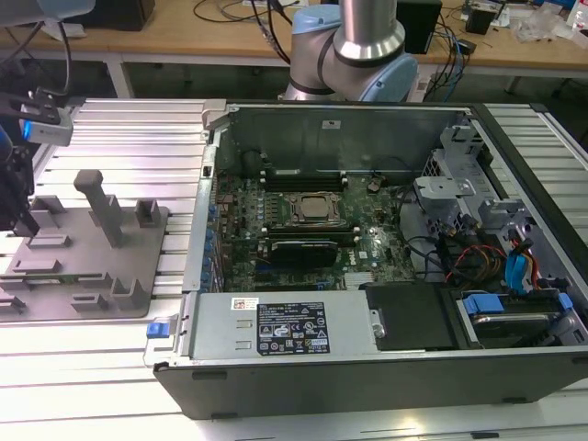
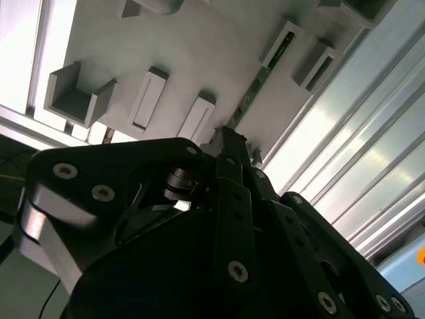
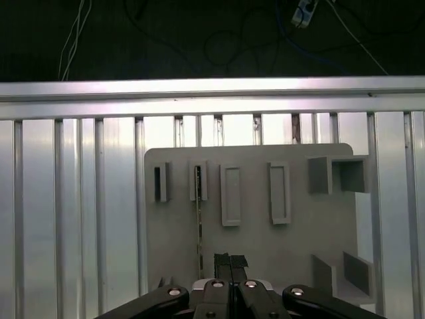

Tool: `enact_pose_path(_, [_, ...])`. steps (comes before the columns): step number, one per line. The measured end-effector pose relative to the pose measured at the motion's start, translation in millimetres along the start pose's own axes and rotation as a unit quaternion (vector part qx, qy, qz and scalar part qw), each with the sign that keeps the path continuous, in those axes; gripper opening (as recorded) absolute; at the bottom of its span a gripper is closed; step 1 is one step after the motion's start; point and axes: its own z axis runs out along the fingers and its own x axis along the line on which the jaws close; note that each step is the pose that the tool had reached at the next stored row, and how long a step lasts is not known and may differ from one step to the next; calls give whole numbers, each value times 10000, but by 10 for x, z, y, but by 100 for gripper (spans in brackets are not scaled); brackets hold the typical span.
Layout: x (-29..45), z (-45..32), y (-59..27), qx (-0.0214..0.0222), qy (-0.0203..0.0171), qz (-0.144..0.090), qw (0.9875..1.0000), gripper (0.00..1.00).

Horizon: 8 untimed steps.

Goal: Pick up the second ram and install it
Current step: 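Pick up the second ram and move it above second insertion slot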

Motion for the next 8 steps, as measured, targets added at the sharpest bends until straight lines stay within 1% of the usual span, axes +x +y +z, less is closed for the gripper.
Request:
enact_pose_path(1, [5, 24, 0, 0, 0, 0, 10000, 8])
enact_pose_path(8, [17, 85, 4, 0, 0, 0, 10000, 8])
